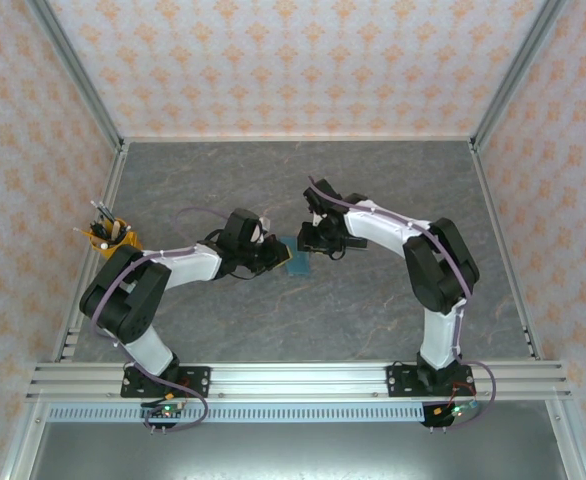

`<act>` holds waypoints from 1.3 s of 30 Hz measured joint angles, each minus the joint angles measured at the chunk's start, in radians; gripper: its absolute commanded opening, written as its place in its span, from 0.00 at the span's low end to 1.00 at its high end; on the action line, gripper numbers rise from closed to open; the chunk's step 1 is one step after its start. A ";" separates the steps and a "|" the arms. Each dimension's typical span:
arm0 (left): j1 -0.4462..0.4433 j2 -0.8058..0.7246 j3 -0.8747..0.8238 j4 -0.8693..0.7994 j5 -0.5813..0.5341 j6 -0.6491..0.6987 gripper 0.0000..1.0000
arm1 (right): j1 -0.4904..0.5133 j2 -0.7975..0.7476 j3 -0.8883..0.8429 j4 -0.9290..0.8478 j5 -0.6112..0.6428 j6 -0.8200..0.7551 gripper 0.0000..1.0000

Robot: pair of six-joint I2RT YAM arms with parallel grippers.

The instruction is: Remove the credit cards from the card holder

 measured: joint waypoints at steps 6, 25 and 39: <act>0.000 0.001 0.001 -0.010 0.000 0.000 0.00 | 0.000 0.013 0.021 -0.027 0.039 -0.012 0.28; 0.037 -0.137 0.064 -0.297 -0.185 0.111 0.97 | 0.002 -0.125 -0.032 -0.022 -0.005 -0.028 0.10; 0.082 -0.360 0.040 -0.404 -0.396 0.145 1.00 | 0.051 -0.176 0.009 -0.006 -0.139 -0.031 0.10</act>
